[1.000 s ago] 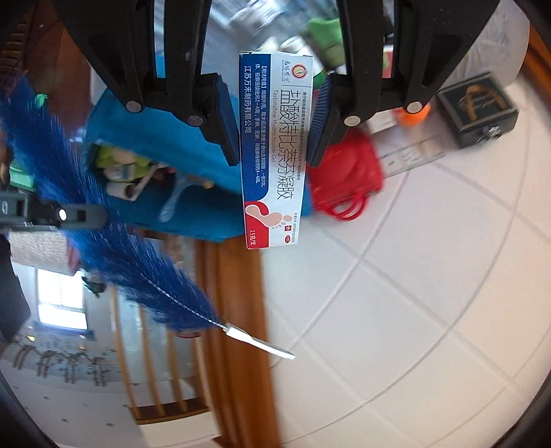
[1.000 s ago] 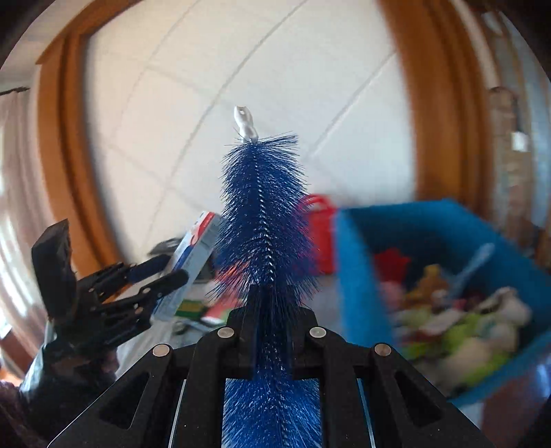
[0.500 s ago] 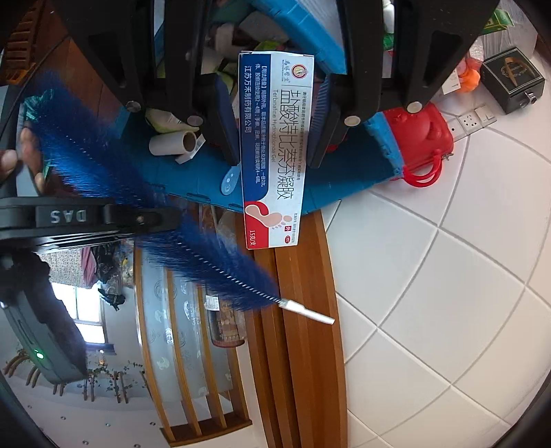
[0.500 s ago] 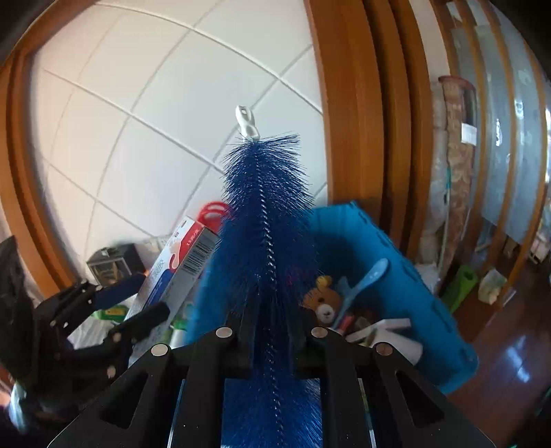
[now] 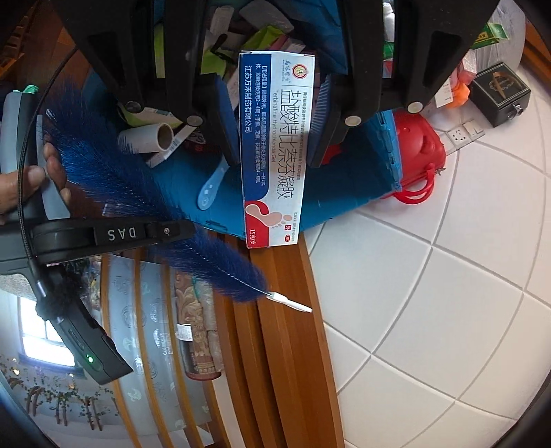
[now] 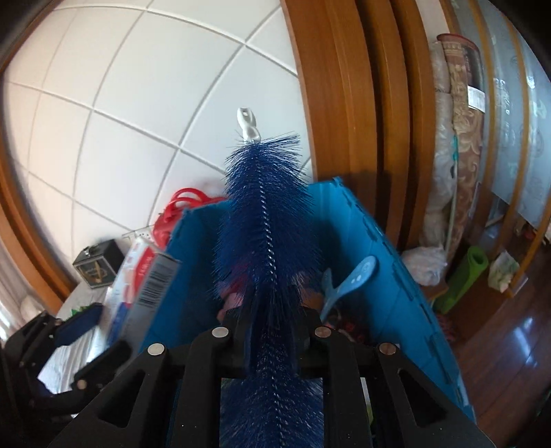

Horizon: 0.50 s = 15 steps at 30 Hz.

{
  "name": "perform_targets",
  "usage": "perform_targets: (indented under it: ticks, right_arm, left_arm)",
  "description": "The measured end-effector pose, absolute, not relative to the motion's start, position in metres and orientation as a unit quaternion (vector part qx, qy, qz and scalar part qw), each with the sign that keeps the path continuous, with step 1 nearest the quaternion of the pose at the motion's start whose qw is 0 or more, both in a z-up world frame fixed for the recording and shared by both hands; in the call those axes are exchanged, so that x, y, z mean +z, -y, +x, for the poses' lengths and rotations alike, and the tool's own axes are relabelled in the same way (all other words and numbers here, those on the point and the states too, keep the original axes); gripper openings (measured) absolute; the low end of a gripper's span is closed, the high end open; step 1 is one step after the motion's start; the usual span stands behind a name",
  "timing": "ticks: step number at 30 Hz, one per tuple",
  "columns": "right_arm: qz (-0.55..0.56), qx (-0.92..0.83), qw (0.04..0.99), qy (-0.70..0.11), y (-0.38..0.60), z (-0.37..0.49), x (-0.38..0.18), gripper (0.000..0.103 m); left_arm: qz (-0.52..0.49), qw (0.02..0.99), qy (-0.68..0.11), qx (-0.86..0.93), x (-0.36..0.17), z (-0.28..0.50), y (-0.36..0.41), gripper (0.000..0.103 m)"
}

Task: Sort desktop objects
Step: 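Carry the held brush and foot cream box over the blue bin and open both tools, then move both tools back from the bin toward the table pile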

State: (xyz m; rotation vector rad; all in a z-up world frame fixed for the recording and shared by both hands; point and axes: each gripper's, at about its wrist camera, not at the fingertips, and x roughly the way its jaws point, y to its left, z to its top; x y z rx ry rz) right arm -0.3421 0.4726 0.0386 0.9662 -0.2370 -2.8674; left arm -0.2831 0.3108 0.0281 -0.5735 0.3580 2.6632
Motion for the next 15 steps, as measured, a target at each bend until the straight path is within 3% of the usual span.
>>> perform_targets:
  ticks: [2, 4, 6, 8, 11, 15]
  right_arm:
    - [0.317, -0.943, 0.052, 0.083, -0.479, -0.348, 0.037, 0.027]
    - [0.318, -0.943, 0.046, 0.088, -0.485, -0.354, 0.036, 0.034]
    - [0.321, -0.943, 0.040, 0.082, -0.490, -0.360, 0.035, 0.035]
    - [0.319, -0.944, 0.039, 0.078, -0.492, -0.360, 0.035, 0.041]
    - [0.309, -0.947, 0.037, 0.085, -0.496, -0.356, 0.038, 0.058]
    - [0.295, -0.951, 0.047, 0.086, -0.495, -0.346, 0.045, 0.064]
  left_arm:
    - [-0.203, 0.182, -0.129, 0.954, 0.029, -0.286, -0.309, 0.041]
    - [-0.205, 0.163, -0.129, 0.957, 0.030, -0.288, -0.310, 0.051]
    - [-0.200, 0.142, -0.121, 0.962, 0.033, -0.291, -0.307, 0.074]
    - [-0.188, 0.121, -0.117, 0.968, 0.036, -0.288, -0.307, 0.085]
    - [-0.173, 0.093, -0.122, 0.973, 0.041, -0.286, -0.308, 0.093]
    - [-0.171, 0.083, -0.119, 0.975, 0.042, -0.289, -0.305, 0.095]
